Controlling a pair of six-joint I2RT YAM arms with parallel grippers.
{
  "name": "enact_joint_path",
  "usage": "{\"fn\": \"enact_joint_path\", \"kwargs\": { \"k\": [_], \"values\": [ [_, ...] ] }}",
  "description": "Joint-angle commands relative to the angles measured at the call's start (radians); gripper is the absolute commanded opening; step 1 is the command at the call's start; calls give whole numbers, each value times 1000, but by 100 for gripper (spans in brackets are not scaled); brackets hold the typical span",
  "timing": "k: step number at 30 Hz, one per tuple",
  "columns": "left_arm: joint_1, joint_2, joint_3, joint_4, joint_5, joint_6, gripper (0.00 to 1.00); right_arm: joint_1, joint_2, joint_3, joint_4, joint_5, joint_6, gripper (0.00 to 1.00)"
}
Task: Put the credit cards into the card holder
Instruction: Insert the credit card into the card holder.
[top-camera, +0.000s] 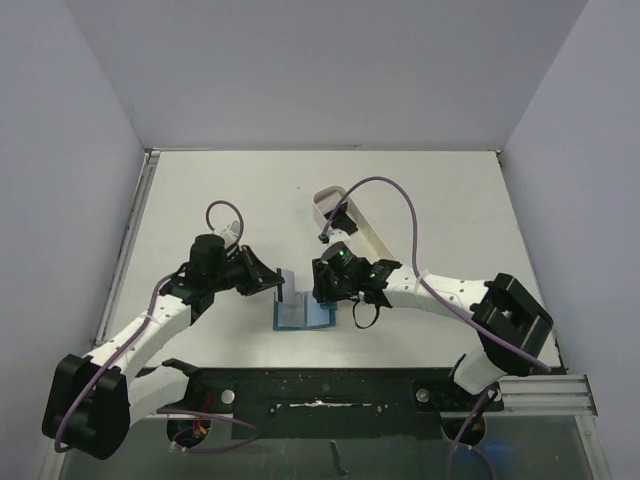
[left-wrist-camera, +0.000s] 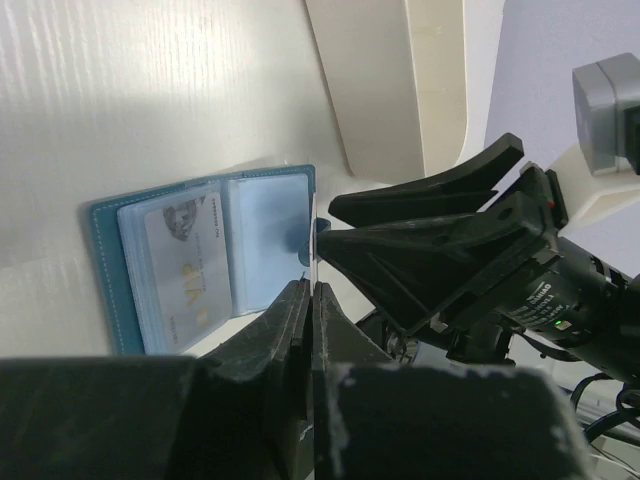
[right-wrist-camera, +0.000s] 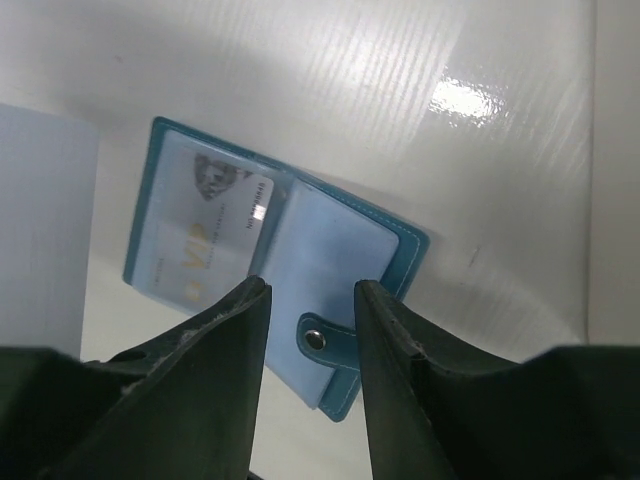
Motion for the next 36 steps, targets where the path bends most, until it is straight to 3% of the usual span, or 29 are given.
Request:
{"fn": "enact_joint_path", "kwargs": {
  "k": [1, 10, 19, 36],
  "values": [
    [-39, 39, -33, 166, 43, -36, 0, 20, 28, 42, -38, 68, -38, 38],
    [-88, 173, -86, 336, 80, -35, 0, 43, 63, 33, -61, 110, -47, 31],
    [-104, 298, -77, 380, 110, 10, 0, 54, 76, 26, -70, 128, -42, 25],
    [-110, 418, -95, 438, 113, 45, 0, 59, 71, 20, -69, 136, -41, 23]
  ]
}}
